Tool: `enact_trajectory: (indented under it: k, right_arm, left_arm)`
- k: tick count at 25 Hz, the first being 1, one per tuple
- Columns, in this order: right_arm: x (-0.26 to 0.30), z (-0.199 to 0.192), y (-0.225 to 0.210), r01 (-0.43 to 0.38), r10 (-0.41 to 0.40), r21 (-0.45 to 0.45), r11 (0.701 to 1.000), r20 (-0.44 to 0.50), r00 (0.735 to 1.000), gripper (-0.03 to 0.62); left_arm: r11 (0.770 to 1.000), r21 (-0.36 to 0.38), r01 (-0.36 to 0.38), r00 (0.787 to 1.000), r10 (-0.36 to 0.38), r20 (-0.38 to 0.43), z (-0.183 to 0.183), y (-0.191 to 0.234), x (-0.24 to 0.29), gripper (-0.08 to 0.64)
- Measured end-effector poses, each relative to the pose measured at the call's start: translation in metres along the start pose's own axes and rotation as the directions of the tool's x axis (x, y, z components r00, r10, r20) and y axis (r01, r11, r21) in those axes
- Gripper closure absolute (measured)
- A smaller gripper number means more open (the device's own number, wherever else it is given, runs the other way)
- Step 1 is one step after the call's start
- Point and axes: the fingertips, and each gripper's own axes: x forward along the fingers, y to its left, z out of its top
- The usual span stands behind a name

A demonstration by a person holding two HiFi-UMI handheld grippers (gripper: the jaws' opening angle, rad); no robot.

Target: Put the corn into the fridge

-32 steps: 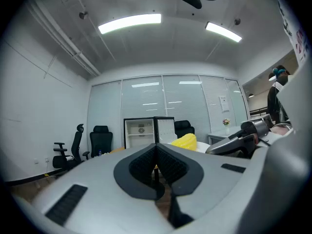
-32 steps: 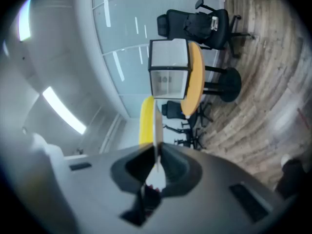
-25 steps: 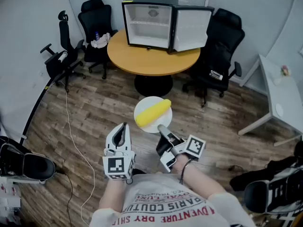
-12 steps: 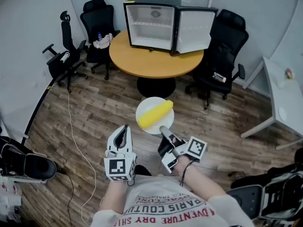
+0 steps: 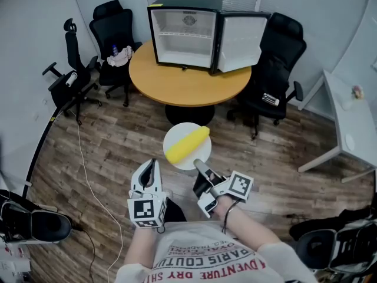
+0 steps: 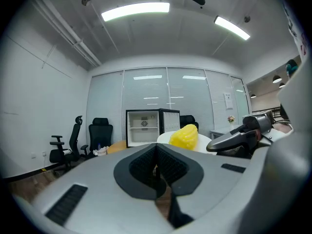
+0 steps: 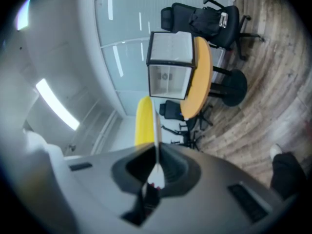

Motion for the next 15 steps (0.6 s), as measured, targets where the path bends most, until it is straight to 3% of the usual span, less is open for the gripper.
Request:
enact_trajectory:
  k: [10,15]
  right_arm:
    - [0.126,0.022,0.006,0.02,-0.032,0.1,0.995,0.121,0.992,0.552]
    - [0.189,0.03,0.01,0.022,-0.04,0.099,0.995,0.181,0.983,0.554]
  left_arm:
    - [0.994,-0.016,0.108,0.994,-0.108,-0.012,0.015,0.109,0.095,0.531]
    - [0.986,0.009,0.167,0.986,-0.167,-0.008,0.024,0.165,0.143,0.531]
